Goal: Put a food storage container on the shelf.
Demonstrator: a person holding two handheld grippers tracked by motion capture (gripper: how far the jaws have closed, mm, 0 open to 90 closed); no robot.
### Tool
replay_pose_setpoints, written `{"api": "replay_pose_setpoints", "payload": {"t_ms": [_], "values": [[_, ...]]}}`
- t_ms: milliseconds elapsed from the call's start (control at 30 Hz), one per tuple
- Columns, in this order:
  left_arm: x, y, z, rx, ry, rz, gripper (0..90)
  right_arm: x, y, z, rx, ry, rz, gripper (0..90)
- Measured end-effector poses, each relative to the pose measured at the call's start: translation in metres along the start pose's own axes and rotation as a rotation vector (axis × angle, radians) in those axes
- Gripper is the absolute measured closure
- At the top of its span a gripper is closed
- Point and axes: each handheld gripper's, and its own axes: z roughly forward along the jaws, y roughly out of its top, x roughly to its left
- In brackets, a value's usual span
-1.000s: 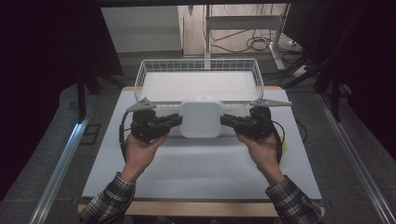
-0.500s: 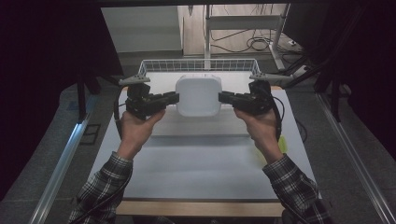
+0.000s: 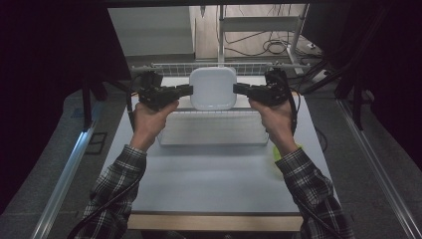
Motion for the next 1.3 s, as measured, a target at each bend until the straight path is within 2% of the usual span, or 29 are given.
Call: {"api": "replay_pose_setpoints", "payload": {"t_ms": [267,433,500,533,567,667,800,833,900,967,1033,1100,1167,1300], "values": [[0.006,0.002,0.010,0.015,0.001,-0.025,78.9,-0.013,0.001,0.006,0.008,-0.004,0.032,79.9],[0.008,0.001,0.012,0.011,0.007,-0.022,78.0,-0.015,0.000,0.009,0.011,0.000,0.038,79.4],[0.008,0.000,0.013,0.003,0.018,-0.009,75.9,-0.016,0.001,0.010,0.008,0.002,0.039,79.1],[0.007,0.001,0.014,0.008,0.041,0.021,74.7,-0.016,0.001,0.011,0.005,0.009,0.044,78.4],[0.005,0.001,0.015,0.009,0.048,0.033,74.1,-0.016,0.001,0.012,0.003,0.007,0.044,78.0],[0.003,0.003,0.016,0.013,0.054,0.051,71.0,-0.015,0.002,0.014,0.008,-0.023,0.029,74.2],[0.000,0.005,0.019,0.025,0.089,0.093,66.5,-0.016,0.003,0.018,0.002,-0.034,0.029,71.4],[0.000,0.005,0.019,0.025,0.089,0.093,64.7,-0.016,0.003,0.018,0.002,-0.034,0.029,71.4],[0.000,0.005,0.024,0.035,0.125,0.124,63.3,-0.015,0.003,0.022,0.007,-0.053,0.012,69.4],[0.001,0.005,0.026,0.037,0.131,0.126,61.5,-0.014,0.003,0.025,0.012,-0.070,-0.004,68.6],[0.005,0.005,0.027,0.026,0.119,0.101,61.0,-0.014,0.004,0.027,0.014,-0.082,-0.009,67.4],[0.006,0.005,0.027,0.025,0.124,0.108,60.4,-0.015,0.004,0.028,0.012,-0.083,-0.009,67.0],[0.007,0.004,0.030,0.033,0.165,0.130,58.4,-0.015,0.005,0.029,0.015,-0.103,-0.019,62.7],[0.010,0.004,0.031,0.017,0.155,0.118,56.1,-0.015,0.005,0.030,0.013,-0.130,-0.037,61.4]]}}
